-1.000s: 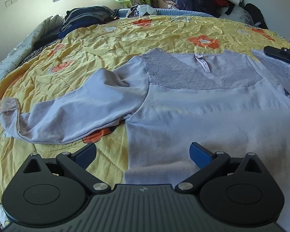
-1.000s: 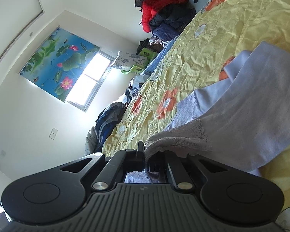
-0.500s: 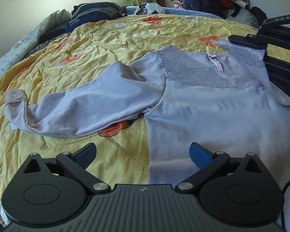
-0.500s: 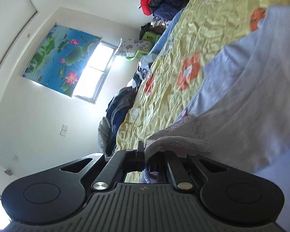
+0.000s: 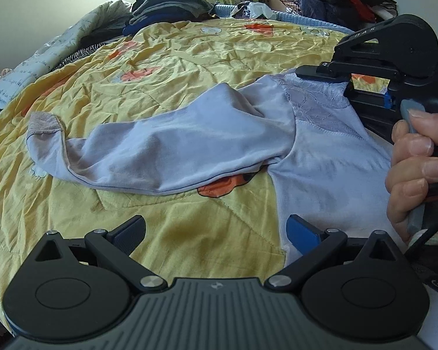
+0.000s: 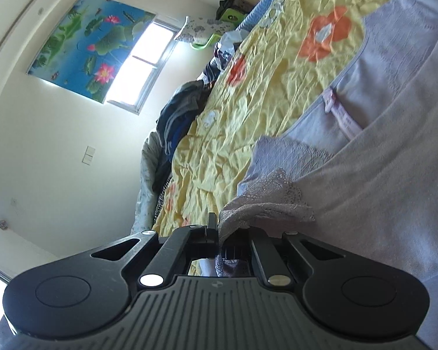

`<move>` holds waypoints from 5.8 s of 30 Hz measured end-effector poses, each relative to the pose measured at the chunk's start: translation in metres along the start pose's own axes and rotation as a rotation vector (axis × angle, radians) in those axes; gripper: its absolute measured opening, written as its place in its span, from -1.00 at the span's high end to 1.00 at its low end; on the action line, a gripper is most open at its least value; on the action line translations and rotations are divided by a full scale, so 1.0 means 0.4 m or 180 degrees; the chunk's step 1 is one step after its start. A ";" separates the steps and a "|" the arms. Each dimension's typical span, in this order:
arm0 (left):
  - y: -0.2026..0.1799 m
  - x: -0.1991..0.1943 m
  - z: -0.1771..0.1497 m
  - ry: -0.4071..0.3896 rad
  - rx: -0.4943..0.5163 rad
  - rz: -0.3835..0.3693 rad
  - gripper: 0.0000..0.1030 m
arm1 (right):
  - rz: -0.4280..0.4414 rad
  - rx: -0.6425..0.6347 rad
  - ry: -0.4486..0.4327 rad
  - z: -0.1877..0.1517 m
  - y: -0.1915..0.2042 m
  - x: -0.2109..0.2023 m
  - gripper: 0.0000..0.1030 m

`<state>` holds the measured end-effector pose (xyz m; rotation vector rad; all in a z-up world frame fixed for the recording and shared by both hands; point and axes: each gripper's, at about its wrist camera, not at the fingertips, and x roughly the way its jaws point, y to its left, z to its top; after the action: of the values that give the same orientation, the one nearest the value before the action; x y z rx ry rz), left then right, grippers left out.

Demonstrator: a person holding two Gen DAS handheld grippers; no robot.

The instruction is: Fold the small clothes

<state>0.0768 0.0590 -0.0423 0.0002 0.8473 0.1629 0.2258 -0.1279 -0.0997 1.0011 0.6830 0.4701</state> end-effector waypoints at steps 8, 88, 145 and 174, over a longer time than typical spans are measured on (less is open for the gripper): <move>0.027 0.002 -0.003 0.0011 -0.0059 0.0049 -1.00 | 0.0028 -0.0026 0.0166 -0.030 0.007 0.041 0.82; 0.576 0.153 0.237 0.0036 0.0096 0.1791 -1.00 | 0.0663 -0.4337 0.1656 -0.677 0.538 0.217 -0.24; 0.772 0.084 -0.089 -0.0485 -0.3473 -0.1014 -0.95 | -0.0212 -0.3837 0.0788 -0.545 0.395 -0.092 -0.50; 0.691 0.106 -0.024 -0.0949 -0.2630 -0.0137 0.96 | -0.0496 -0.3571 0.0529 -0.486 0.341 -0.169 -0.50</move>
<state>0.0578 0.3373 -0.0624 -0.7502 0.4351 0.4513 0.0331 0.0099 -0.0295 -0.1475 0.5117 0.6825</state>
